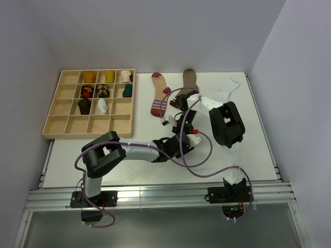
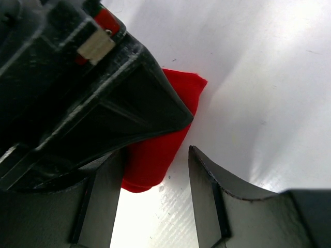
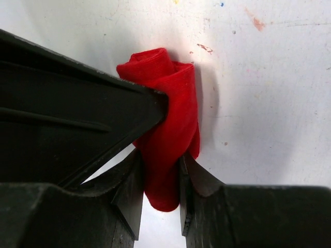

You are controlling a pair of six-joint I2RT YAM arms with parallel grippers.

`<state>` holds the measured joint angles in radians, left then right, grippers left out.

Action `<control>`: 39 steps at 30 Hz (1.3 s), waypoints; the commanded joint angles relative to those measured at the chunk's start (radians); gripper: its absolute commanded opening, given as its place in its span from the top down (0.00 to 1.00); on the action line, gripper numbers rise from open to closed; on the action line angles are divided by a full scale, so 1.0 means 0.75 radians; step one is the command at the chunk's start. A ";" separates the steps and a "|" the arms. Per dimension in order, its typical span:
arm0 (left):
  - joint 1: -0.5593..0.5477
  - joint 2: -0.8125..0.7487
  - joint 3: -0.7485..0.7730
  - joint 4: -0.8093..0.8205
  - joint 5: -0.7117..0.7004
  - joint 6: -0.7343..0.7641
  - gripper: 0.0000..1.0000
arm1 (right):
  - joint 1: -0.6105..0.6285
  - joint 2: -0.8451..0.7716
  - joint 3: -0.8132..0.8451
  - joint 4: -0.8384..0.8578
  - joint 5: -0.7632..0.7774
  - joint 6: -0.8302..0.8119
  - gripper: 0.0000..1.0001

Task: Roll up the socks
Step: Pick up the sock at the center of the board.

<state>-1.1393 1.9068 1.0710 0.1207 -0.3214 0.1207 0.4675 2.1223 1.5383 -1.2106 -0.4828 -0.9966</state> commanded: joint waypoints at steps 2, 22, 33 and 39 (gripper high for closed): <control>0.048 0.133 0.065 -0.071 -0.001 0.023 0.44 | 0.025 0.119 -0.024 -0.118 0.063 -0.062 0.80; 0.069 0.186 0.073 -0.157 0.095 -0.122 1.00 | -0.055 -0.066 0.076 -0.135 -0.197 -0.005 0.25; 0.095 -0.035 -0.068 -0.051 0.175 -0.304 1.00 | -0.343 -0.477 0.068 0.111 -0.309 0.447 0.21; 0.191 -0.258 -0.150 -0.024 0.199 -0.398 1.00 | -0.527 -0.692 0.021 0.190 -0.383 0.560 0.20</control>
<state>-1.0359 1.8046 0.9749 0.1314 -0.2039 -0.1047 0.1097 1.6932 1.5684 -1.1038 -0.7021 -0.6579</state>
